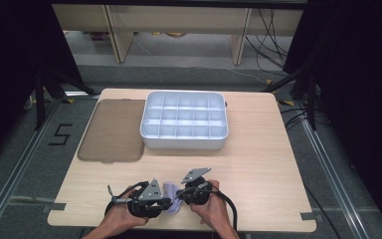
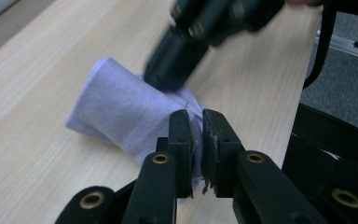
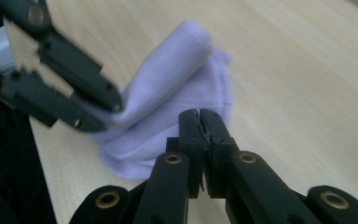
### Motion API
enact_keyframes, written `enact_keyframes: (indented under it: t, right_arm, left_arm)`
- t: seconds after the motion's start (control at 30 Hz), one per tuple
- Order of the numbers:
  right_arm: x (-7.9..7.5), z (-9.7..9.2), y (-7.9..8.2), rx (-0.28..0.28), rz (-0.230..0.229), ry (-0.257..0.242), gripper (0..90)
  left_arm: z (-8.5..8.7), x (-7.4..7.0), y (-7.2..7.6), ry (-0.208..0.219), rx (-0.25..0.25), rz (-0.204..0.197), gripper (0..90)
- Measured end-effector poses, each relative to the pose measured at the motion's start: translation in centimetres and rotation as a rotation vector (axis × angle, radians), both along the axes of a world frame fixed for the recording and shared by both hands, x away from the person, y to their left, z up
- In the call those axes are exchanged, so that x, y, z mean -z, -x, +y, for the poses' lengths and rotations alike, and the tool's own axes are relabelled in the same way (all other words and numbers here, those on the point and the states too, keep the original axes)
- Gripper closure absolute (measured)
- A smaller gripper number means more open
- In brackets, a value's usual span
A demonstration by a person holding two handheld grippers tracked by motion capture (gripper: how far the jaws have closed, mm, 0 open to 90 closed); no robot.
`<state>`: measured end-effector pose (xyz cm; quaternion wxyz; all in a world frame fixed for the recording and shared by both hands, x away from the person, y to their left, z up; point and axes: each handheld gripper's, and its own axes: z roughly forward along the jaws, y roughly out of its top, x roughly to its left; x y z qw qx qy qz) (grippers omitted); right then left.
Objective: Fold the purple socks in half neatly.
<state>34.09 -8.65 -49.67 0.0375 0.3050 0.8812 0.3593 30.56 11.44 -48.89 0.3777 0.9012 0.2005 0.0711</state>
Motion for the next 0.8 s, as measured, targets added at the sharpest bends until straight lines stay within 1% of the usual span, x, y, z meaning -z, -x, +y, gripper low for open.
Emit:
enact_keyframes:
  t: [0.03,0.07,0.1,0.13,0.17,0.2,0.23,0.27,0.3,0.33,0.37,0.4,0.43,0.47,0.5,0.53,0.57,0.63,0.67,0.7,0.73,0.77,0.8]
  right_arm:
    - [-0.3,-0.3,-0.2,0.014,-0.007,0.002,87.6]
    - [-0.7,-0.6,-0.2,0.030,-0.001,-0.004,87.7]
    - [-1.2,-1.0,-0.4,0.034,-0.021,-0.039,87.6]
    - [-1.5,-1.3,-0.5,0.032,-0.039,-0.051,87.7]
    - [-1.9,-1.3,-0.5,0.033,-0.046,-0.069,87.7]
    - [-2.3,-1.3,-0.4,0.030,-0.052,-0.072,87.7]
    - [-2.5,-1.2,-0.3,0.021,-0.050,-0.077,87.7]
    - [-2.7,-0.9,-0.1,0.022,-0.048,-0.080,87.7]
    - [-2.8,-0.8,-0.2,0.004,-0.065,-0.080,87.7]
    - [-2.8,-0.5,-0.2,0.002,-0.067,-0.080,87.7]
    - [-2.8,0.0,-0.2,-0.006,-0.066,-0.079,87.7]
    - [-2.8,0.3,-0.3,-0.021,-0.066,-0.083,87.7]
    - [-2.8,0.7,-0.2,-0.020,-0.058,-0.090,87.7]
    - [-2.9,0.9,-0.2,-0.032,-0.052,-0.091,87.7]
    - [-2.9,1.2,-0.1,-0.036,-0.040,-0.111,87.7]
    - [-3.0,1.3,-0.1,-0.038,-0.034,-0.111,87.8]
    - [-2.9,1.3,-0.2,-0.045,-0.051,-0.110,87.7]
    - [-2.8,1.5,-0.4,-0.064,-0.049,-0.104,87.9]
    - [-2.6,1.5,-0.4,-0.059,-0.040,-0.097,88.7]
    - [-2.3,1.6,-0.5,-0.056,-0.040,-0.078,88.9]
    - [-1.9,1.6,-0.4,-0.026,-0.014,-0.064,89.1]
    - [-1.3,1.5,-0.7,-0.037,-0.029,-0.049,89.3]
    - [-1.1,1.3,-0.8,-0.035,-0.006,-0.025,89.5]
  left_arm:
    - [-0.1,0.1,0.1,0.009,-0.010,0.017,81.3]
    - [-0.2,0.2,0.0,-0.001,-0.016,0.013,81.2]
    - [-0.2,0.2,-0.1,0.001,-0.003,0.018,81.3]
    - [-0.2,0.3,-0.2,0.002,0.003,0.013,81.2]
    - [-0.3,0.4,-0.2,0.016,-0.016,0.025,81.2]
    - [-0.4,0.4,-0.1,0.028,-0.027,0.036,81.2]
    - [-0.3,0.3,-0.3,-0.002,0.006,0.015,81.1]
    - [-0.3,0.4,-0.1,-0.001,-0.008,0.028,81.0]
    - [-0.3,0.5,-0.2,0.009,-0.008,0.031,80.8]
    - [-0.3,0.5,-0.2,0.004,-0.013,0.026,80.6]
    - [-0.3,0.5,-0.3,0.002,0.004,0.018,80.6]
    - [-0.3,0.5,-0.2,0.003,-0.010,0.033,80.6]
    - [-0.3,0.5,-0.2,0.000,-0.008,0.021,80.5]
    - [-0.3,0.5,-0.3,0.002,-0.006,0.018,80.5]
    - [-0.4,0.5,-0.2,0.014,-0.010,0.023,80.5]
    - [-0.3,0.5,-0.2,0.005,-0.010,0.024,80.5]
    - [-0.3,0.5,-0.2,-0.001,-0.016,0.026,80.4]
    - [-0.3,0.5,-0.1,0.005,-0.017,0.026,80.4]
    - [-0.3,0.5,-0.2,0.008,-0.016,0.026,80.4]
    - [-0.4,0.6,-0.1,0.030,-0.019,0.026,80.2]
    - [-0.4,0.6,-0.1,0.037,-0.024,0.030,79.9]
    - [-0.3,0.5,-0.1,0.031,-0.016,0.031,79.4]
    - [-0.4,0.5,0.1,0.059,-0.032,0.051,78.4]
